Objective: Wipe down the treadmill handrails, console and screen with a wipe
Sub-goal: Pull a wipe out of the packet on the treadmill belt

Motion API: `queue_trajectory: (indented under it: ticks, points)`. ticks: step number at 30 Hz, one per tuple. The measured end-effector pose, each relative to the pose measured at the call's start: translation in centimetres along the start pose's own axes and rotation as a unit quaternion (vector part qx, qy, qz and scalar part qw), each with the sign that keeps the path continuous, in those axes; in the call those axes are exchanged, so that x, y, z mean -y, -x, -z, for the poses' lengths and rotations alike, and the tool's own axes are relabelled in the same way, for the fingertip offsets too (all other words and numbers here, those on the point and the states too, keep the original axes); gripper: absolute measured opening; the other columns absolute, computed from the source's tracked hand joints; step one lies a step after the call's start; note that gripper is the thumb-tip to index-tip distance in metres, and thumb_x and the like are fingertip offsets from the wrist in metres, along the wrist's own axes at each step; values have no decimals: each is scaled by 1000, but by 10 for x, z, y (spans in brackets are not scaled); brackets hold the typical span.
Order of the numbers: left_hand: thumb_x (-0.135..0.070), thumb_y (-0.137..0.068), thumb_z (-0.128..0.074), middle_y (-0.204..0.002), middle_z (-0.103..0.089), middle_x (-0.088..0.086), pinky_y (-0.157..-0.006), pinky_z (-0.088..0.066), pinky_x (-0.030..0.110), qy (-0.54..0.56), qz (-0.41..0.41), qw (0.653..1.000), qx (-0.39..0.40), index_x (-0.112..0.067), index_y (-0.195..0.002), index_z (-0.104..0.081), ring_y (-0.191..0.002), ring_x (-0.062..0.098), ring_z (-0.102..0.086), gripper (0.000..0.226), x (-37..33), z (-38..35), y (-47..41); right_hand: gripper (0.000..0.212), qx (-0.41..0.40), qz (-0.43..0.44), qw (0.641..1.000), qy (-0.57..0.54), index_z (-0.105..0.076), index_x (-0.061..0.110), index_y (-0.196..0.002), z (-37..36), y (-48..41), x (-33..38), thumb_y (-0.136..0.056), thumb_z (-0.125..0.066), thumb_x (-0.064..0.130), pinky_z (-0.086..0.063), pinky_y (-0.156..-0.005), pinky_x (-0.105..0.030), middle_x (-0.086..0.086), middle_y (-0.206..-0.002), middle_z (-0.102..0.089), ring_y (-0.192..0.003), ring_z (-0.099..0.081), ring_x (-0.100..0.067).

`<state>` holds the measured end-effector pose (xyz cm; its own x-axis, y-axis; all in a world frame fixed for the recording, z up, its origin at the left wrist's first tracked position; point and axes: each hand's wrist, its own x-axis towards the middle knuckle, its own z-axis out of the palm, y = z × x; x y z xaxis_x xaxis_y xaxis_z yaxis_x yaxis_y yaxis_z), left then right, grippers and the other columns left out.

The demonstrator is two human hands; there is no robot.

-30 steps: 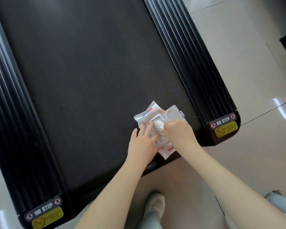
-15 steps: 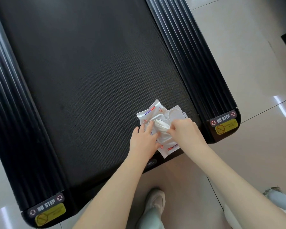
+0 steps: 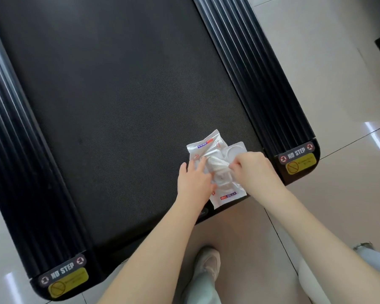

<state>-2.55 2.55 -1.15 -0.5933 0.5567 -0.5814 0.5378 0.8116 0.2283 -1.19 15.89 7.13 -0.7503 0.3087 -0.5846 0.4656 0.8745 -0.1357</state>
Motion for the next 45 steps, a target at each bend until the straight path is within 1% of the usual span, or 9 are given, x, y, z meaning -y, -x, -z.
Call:
queue_trajectory:
  ticks: [5,10,15,19,25,33,36,40,45]
  points:
    - [-56,-80,-64,-120,-48,3,-87,-37,36,79,53,985,-143,-18,-130,-46,-106,23,-49,66,-5,0,-9,46,-42,7,995,-86,-30,19,-57,-14,-4,-18,-101,-45,23,-28,-62,-33,4,-68,-33,-74,-40,-22]
    - [-57,-68,-73,-138,-37,-5,-92,-30,36,115,51,984,-126,-36,-143,-35,-120,23,-36,87,-12,-9,-30,33,-59,27,968,-242,-58,2,-70,-18,-14,-32,-98,-52,19,-35,-58,-19,3,-68,-47,-66,-45,-14]
    - [-57,-59,-78,-134,-44,-4,-92,-31,37,138,68,974,-167,-35,-136,-47,-118,26,-40,86,-12,-18,-35,32,-68,57,950,-300,-58,-4,-72,-23,-2,-33,-98,-52,14,-33,-53,-14,1,-61,-46,-56,-39,-6]
    - [-64,-65,-72,-143,-33,-8,-99,-28,35,106,72,985,-118,-38,-143,-35,-128,21,-32,90,-12,-9,-35,41,-103,64,940,-320,-45,20,-58,-4,7,-38,-97,-53,13,-33,-53,-12,10,-56,-40,-55,-44,3]
    - [-65,-68,-70,-144,-33,-12,-102,-28,35,120,71,984,-106,-36,-150,-22,-132,19,-30,99,-11,-4,-30,30,-95,43,941,-321,-63,0,-76,8,13,-51,-95,-58,23,-35,-55,-13,-1,-64,-53,-59,-45,-1]
    - [-44,-79,-66,-151,-30,-9,-108,-30,36,185,29,981,-52,-24,-150,-24,-134,16,-34,85,-1,9,-15,31,-99,-22,903,-418,-65,8,-85,27,31,-52,-96,-54,34,-45,-69,-28,-14,-87,-66,-76,-57,-15]
    - [-32,-88,-61,-151,-32,-6,-106,-31,33,232,31,972,-34,-20,-149,-29,-132,18,-39,69,8,28,9,29,-85,-40,883,-459,-67,9,-85,43,43,-44,-95,-56,35,-46,-66,-17,-7,-81,-66,-71,-57,-4]
    - [-27,-97,-53,-140,-46,-7,-97,-38,30,359,105,926,-41,-28,-144,-37,-125,18,-48,50,13,66,56,20,-50,-39,861,-505,-68,9,-82,77,66,-28,-91,-64,27,-45,-62,-9,12,-94,-69,-77,-61,5]
    - [-24,-98,-52,-137,-50,-7,-97,-40,25,444,161,878,-73,-25,-144,-40,-119,8,-49,47,19,127,118,17,-55,-18,834,-549,-62,10,-71,128,104,14,-85,-70,15,-46,-68,-21,5,-96,-72,-90,-65,-14]
